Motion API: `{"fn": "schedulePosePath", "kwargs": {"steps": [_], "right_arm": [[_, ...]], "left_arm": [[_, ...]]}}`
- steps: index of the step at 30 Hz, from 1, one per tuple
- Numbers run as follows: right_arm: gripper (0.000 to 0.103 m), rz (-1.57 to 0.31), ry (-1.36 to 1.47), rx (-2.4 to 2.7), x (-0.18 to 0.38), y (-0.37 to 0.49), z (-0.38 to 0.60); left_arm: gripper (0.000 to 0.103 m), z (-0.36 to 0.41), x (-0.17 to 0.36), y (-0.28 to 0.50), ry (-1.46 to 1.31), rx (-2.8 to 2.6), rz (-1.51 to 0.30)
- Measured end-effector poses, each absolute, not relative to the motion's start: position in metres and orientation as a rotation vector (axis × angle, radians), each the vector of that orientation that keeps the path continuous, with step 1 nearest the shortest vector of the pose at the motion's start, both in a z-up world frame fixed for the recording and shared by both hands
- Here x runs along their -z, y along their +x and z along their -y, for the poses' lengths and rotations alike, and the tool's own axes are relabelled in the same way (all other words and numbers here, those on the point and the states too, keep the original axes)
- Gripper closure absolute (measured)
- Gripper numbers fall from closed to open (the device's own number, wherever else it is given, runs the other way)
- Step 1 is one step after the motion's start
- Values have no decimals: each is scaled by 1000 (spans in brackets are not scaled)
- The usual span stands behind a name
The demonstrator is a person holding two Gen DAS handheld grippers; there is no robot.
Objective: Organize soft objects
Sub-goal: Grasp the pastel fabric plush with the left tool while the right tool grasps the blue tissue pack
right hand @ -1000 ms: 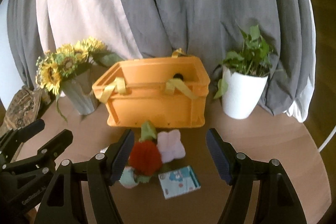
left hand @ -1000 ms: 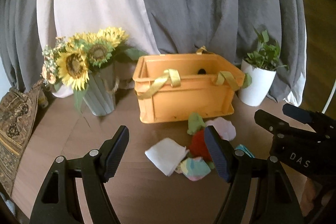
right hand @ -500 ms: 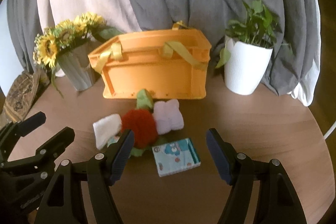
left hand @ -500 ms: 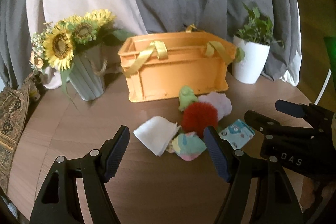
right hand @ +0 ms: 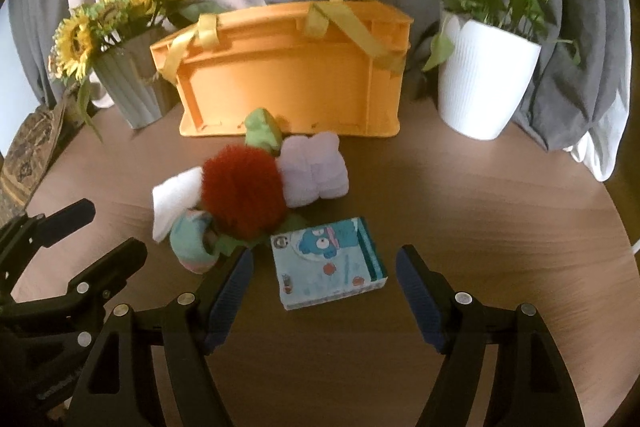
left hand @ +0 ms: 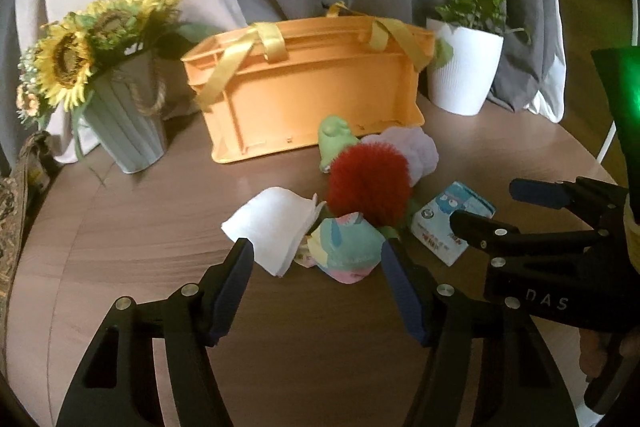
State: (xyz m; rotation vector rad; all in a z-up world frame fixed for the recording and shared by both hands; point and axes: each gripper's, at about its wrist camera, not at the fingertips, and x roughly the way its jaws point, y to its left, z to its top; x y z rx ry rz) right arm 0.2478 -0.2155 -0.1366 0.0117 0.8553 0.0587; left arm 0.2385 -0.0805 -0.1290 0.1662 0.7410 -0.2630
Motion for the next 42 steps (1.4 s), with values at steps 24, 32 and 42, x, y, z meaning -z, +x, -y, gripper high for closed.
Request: {"fn": "schedulePosePath", "kwargs": {"steps": [24,32,42], "right_arm": [[19,-898,-74,-40,171,268,214],[19,-908,-40,-45,176,276,219],[24,-898,-21,-56,177,273,221]], "left_arm": [[41,92,166,268,226,379,-788],[47,94,173,277,188,400,-820],[57,96,174,276,182,391,-804]]}}
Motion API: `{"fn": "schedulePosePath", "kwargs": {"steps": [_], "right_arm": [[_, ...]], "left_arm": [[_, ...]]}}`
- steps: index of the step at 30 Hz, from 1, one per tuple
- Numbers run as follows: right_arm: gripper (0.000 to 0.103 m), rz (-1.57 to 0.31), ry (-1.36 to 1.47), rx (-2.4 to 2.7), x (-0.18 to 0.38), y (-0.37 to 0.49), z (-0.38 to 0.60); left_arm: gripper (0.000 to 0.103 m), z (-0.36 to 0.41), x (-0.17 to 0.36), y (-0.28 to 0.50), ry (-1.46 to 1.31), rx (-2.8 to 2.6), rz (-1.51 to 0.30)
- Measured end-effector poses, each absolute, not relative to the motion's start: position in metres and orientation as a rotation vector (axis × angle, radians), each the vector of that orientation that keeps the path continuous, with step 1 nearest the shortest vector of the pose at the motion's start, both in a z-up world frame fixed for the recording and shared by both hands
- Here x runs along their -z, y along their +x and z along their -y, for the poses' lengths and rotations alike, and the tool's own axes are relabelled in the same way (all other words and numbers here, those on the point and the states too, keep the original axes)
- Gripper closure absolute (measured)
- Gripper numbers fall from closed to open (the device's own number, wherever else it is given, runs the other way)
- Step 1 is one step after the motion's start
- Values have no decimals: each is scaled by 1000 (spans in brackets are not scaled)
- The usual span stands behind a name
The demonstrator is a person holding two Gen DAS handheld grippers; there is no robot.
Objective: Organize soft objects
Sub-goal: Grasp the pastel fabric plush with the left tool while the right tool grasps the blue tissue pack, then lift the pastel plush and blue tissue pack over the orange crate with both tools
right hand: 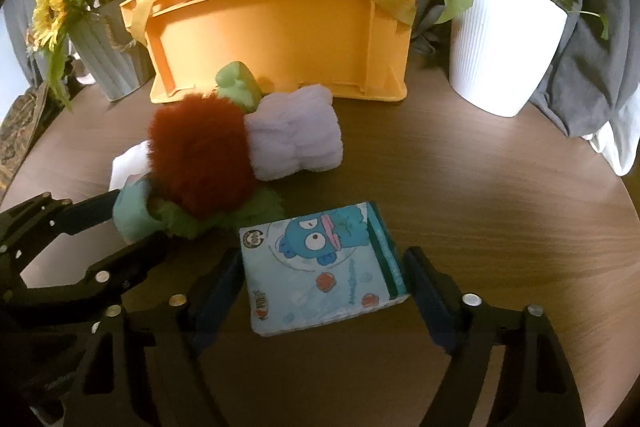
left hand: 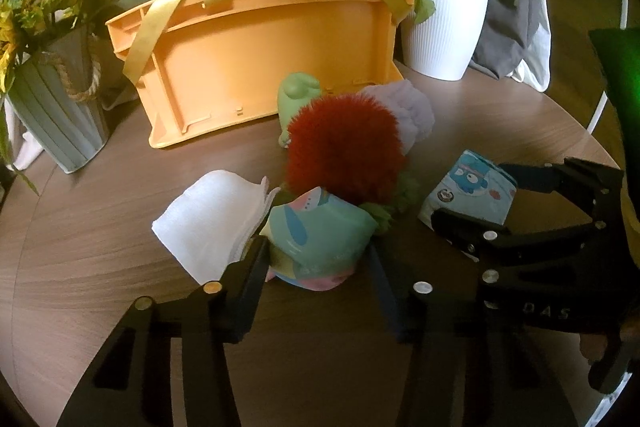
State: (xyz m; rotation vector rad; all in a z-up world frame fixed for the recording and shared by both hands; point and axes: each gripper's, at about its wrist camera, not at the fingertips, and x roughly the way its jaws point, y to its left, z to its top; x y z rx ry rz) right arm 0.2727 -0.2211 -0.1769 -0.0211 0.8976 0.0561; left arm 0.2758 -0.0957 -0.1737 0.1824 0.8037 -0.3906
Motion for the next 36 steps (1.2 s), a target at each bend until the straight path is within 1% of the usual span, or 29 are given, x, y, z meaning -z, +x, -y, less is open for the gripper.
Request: {"fn": "schedulePosePath", "kwargs": {"steps": [5,16,27,36], "right_arm": [[24,-895,-3,-58,175,268,222],[24,-848,39,-44,152,247,225],[24,-764,36,-47,109,235,222],[24,-669,48,-30,67,231,219]], "left_arm": [[61,96,171,272,154,378,-802],[61,87,142,252,62,324,-775],[61,78,97,236,36,299,-697],[61,69,55,240,15,294,-611]]}}
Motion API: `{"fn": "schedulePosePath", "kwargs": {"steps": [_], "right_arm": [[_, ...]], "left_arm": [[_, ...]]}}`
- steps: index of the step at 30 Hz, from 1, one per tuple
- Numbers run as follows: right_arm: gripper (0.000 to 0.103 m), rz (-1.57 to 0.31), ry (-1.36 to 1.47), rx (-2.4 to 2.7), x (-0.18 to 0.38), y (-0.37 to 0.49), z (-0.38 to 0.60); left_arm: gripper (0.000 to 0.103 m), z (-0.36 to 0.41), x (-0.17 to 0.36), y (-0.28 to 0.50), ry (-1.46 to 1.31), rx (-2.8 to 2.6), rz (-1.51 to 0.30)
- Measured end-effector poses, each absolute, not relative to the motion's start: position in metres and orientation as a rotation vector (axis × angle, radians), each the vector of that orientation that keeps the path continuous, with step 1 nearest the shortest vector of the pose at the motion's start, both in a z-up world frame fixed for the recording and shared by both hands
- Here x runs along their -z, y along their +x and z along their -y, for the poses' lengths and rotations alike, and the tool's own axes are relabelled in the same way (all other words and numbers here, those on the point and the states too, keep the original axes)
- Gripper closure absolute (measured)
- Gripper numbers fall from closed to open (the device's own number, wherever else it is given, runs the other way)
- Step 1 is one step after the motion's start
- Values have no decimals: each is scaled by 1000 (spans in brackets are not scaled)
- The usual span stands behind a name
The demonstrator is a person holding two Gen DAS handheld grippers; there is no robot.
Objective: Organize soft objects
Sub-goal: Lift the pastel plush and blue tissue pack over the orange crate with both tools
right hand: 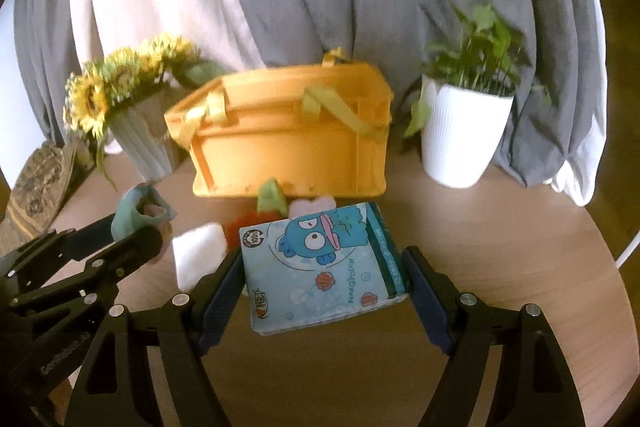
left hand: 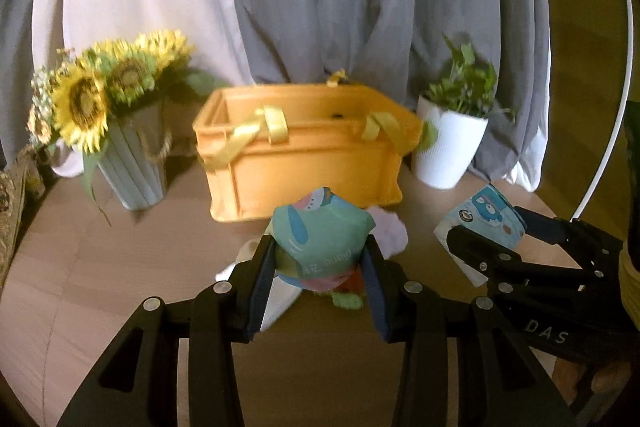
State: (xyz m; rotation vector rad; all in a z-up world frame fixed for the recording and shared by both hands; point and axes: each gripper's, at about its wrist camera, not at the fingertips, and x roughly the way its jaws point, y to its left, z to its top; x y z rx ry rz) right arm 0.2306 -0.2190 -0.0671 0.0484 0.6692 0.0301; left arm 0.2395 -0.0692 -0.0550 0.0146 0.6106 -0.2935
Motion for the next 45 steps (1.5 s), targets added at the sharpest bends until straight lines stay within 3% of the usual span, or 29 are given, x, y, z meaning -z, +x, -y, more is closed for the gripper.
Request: {"fn": "schedulePosePath", "kwargs": {"steps": [20,45], "right_arm": [[24,-497,89,-24,-1,238,203],[24,-376,70,-53,-39,292,206]], "left_arm": [[61,46,-14,247,8,299,-447],[61,52,-43,298,21,252,-340]]}}
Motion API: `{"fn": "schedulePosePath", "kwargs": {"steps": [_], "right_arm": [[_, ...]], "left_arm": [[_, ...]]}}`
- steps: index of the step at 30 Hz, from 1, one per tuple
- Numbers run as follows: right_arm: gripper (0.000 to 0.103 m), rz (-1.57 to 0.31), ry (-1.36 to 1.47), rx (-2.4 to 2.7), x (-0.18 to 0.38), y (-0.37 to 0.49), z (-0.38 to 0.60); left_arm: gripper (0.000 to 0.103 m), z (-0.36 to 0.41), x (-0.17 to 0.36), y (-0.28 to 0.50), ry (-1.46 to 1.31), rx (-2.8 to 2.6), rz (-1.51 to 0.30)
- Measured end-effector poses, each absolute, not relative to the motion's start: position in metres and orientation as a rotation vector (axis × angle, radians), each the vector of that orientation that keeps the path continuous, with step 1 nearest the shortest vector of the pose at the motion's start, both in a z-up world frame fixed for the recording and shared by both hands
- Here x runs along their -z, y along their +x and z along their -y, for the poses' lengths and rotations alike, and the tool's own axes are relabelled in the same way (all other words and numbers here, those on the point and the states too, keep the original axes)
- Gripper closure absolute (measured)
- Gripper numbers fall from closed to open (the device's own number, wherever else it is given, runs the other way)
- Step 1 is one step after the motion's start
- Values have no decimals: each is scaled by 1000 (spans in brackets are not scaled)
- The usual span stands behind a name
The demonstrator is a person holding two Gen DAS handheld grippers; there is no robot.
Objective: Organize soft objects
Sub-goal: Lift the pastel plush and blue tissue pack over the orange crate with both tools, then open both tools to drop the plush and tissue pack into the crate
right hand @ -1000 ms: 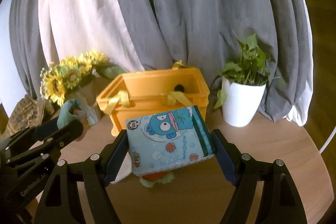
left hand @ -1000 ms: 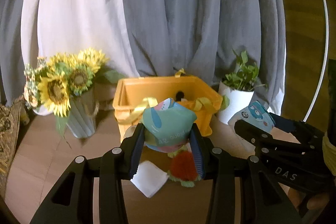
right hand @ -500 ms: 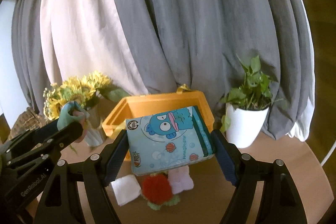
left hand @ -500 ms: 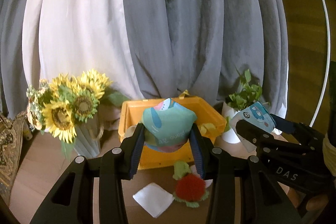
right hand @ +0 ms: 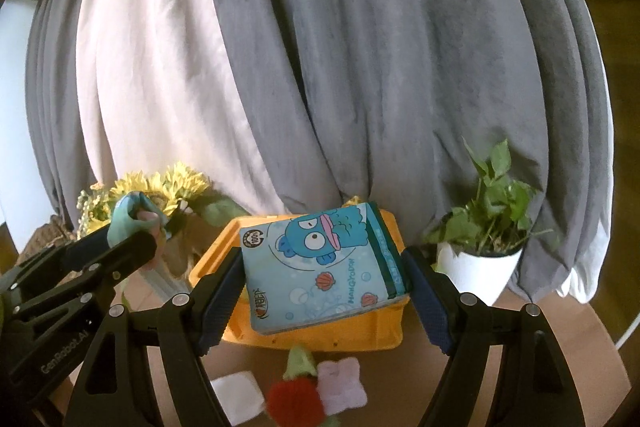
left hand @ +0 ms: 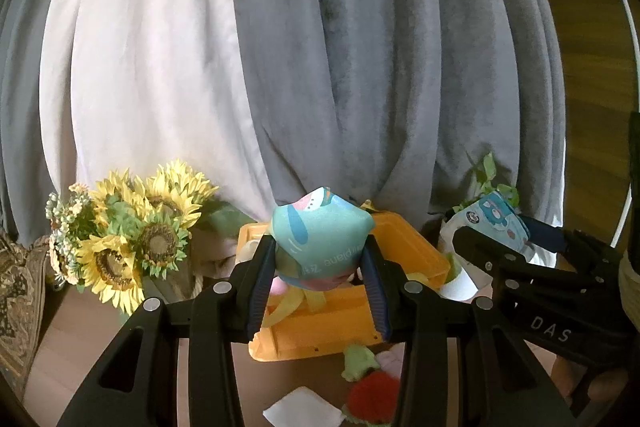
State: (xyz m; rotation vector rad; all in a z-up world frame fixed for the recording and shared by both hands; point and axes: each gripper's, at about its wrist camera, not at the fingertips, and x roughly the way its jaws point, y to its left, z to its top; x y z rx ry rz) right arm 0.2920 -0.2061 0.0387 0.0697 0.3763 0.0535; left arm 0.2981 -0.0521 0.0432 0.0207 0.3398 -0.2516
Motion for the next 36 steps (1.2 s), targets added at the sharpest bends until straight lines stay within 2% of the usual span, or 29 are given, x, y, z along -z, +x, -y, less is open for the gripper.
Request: {"fn": "schedulePosePath", "kwargs": {"steps": [15,36], "right_arm": [[24,-422,71,-60,-28,353,210],[24,-576,64,-38,15,437,212]], "left_arm": [[61,57,-29,357,25,216,-386],[61,58,26,440,33,196,-540]]}}
